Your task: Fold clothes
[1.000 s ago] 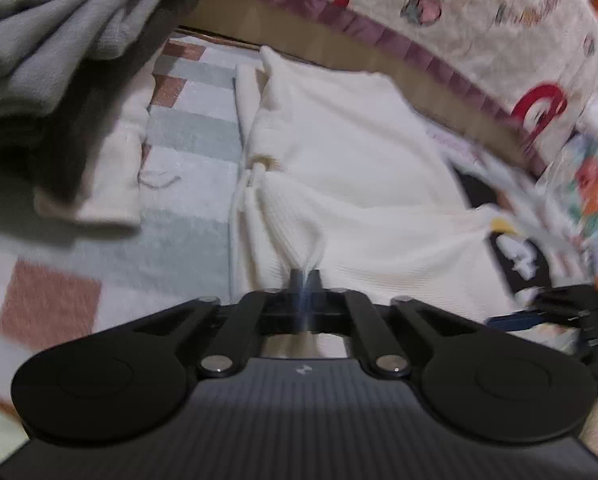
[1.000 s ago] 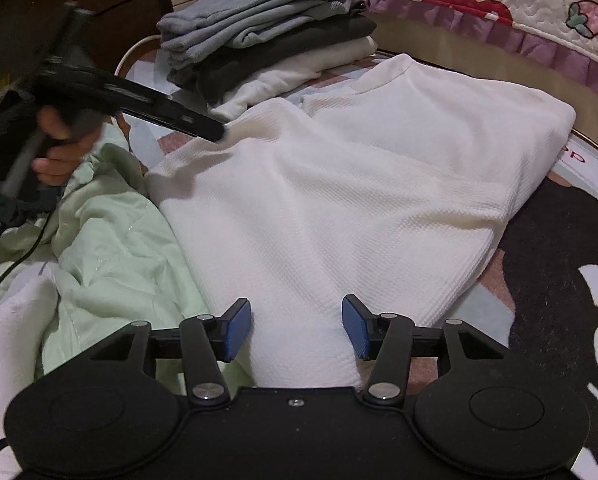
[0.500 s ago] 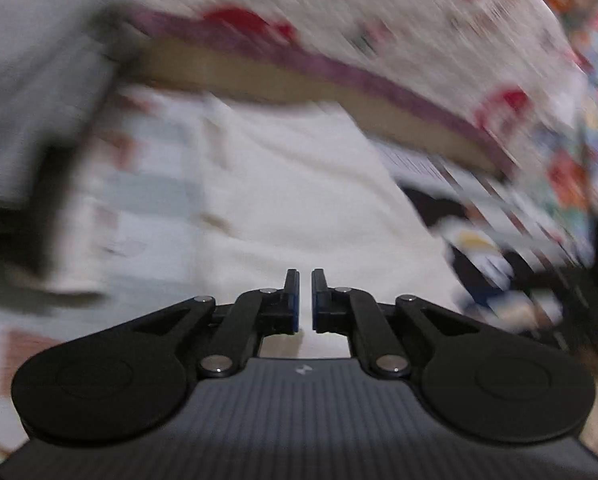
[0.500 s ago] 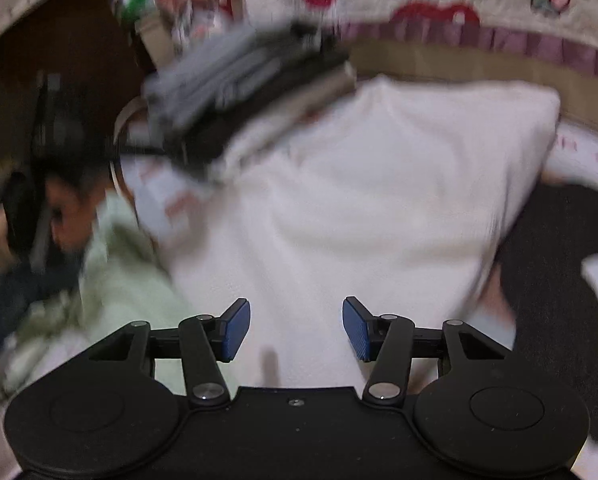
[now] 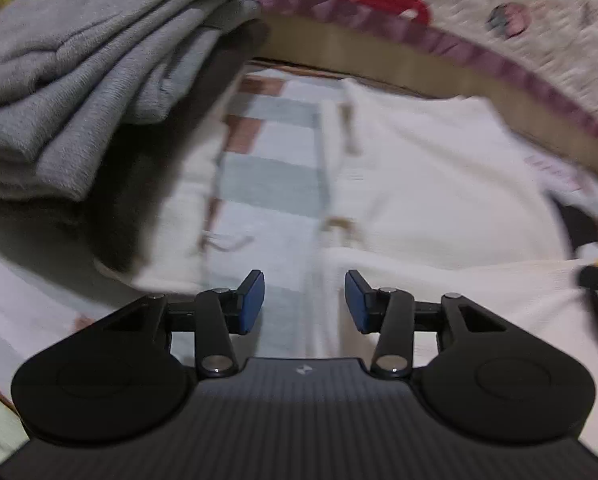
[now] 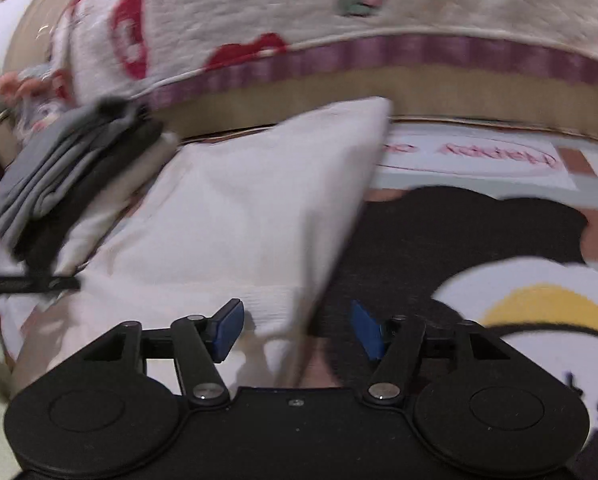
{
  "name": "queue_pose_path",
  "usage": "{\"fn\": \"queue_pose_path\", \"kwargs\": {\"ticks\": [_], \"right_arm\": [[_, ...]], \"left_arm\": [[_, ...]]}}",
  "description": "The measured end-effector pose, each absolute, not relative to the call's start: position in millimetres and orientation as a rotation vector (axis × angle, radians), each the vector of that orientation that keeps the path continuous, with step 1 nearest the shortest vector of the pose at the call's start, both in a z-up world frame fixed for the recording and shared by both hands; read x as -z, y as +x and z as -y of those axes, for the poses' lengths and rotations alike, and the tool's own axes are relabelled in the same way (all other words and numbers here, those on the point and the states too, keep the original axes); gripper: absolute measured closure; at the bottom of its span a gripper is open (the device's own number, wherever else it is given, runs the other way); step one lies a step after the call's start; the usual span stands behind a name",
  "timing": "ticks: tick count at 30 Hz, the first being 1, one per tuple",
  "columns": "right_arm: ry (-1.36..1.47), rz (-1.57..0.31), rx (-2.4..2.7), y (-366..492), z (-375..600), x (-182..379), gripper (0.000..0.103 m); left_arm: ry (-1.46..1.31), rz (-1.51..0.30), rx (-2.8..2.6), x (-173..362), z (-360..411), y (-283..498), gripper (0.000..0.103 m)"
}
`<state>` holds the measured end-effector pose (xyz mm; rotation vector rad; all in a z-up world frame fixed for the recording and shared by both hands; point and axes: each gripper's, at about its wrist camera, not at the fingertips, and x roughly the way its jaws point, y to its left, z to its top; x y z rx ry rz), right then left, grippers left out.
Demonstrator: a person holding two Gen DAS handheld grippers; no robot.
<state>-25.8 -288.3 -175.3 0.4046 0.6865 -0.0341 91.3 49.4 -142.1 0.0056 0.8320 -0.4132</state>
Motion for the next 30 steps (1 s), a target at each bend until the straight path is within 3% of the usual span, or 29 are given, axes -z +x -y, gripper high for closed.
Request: {"fn": "queue_pose_path", "kwargs": {"ticks": [5,9,15,27,28,29,30], "right_arm": [[0.614,-0.728,-0.058,7.3,325.8,170.1,0.037],[0.738,-0.820,-0.140,50.8,354.3,168.2,0.034],[0.625,-0.932,-0.107,119.1,390.4,170.0,0.034],[0.952,-0.703,-0.138,189.3,453.8,224.2,0.034],[0.938,-0.697,-0.144,193.6,449.0,224.5,0.035],[0.920,-0.695,-0.149,197.7,443.8,224.3,0.056],[0.870,-0.709,-0.159,201.3,435.9,221.1,0.090]], "left_arm": [[0.063,-0.818,0.559,127.4,-32.4,69.6,0.058],[0.097,-0.957,0.774,128.6,-28.3,55.7,0.062],[0.033,-0.984,0.777,127.2,-55.4,50.5,0.061],[0.012,-1.069,0.560,139.0,-135.9,60.5,0.058],[-0.002,-1.075,0.548,141.4,-138.2,62.1,0.058],[-0.014,-1.076,0.545,142.1,-138.9,63.2,0.058],[-0.023,-1.073,0.543,142.3,-138.8,64.3,0.059]]}}
